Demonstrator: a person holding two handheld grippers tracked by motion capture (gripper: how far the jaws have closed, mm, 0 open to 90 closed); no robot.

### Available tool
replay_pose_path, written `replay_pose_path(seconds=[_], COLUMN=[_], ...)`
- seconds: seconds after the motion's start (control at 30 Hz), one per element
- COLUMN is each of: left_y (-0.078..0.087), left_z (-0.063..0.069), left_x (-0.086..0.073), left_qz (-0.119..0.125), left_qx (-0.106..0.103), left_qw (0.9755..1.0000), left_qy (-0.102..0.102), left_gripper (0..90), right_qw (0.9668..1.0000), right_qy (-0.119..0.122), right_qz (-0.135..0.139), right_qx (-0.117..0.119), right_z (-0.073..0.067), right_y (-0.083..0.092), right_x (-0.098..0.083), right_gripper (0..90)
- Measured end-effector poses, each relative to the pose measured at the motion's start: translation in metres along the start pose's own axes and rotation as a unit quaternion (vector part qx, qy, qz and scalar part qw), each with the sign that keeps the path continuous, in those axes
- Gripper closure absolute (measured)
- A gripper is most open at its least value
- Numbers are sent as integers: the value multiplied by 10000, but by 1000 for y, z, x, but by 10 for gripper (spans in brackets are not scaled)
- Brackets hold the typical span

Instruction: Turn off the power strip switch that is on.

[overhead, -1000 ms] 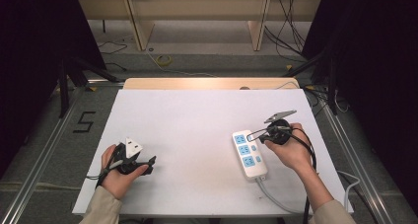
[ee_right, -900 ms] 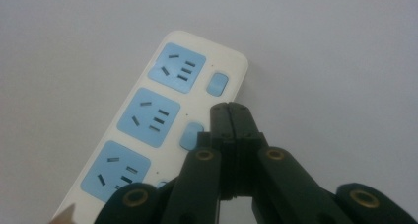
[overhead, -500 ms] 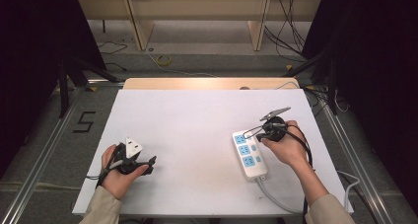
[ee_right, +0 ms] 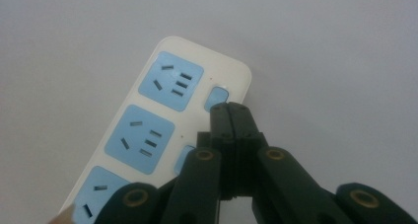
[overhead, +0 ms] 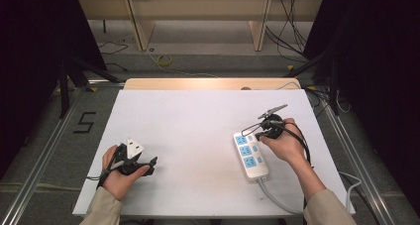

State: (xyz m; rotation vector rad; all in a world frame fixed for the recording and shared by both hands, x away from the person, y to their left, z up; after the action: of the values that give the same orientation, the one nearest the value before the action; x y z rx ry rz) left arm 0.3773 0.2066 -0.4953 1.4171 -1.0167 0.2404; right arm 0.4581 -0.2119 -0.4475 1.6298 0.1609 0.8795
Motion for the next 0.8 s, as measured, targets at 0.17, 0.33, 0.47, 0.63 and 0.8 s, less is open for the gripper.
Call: replay_pose_path(seconds=[0.17, 0.33, 0.47, 0.63, 0.8], left_y=[0, -1, -1, 0, 0], left_z=[0, 1, 1, 1, 2], left_x=[0, 0, 0, 1, 1], left_qz=[-1, -7, 0, 2, 3], left_qx=[-8, -26, -24, -29, -31], left_qw=[10000, 10000, 10000, 10000, 10000], left_qy=[-25, -18, -14, -10, -14], left_gripper=[164, 165, 165, 165, 165], right_qw=[10000, 10000, 9999, 9998, 9997], right_qy=[-2, 23, 27, -25, -49], right_qz=[-45, -87, -113, -172, -236], right_qx=[8, 27, 42, 47, 64], right_z=[0, -1, -1, 0, 2], right_y=[-3, -6, -6, -7, -10], right_x=[4, 8, 12, 15, 17], right_gripper=[900, 900, 900, 900, 900])
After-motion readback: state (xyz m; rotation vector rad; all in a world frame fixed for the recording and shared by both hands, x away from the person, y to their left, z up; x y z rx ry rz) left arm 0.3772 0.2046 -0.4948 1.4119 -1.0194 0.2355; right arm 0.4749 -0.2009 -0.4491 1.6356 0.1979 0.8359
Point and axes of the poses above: each handheld gripper's, and its own axes: y roughly backward along the jaws, x roughly out of its top, z roughly to its right, the point moved 3 cm from there along -y, roughly forward along the jaws, and after that the axes turned 5 degrees about -z, right-handed, at the moved point
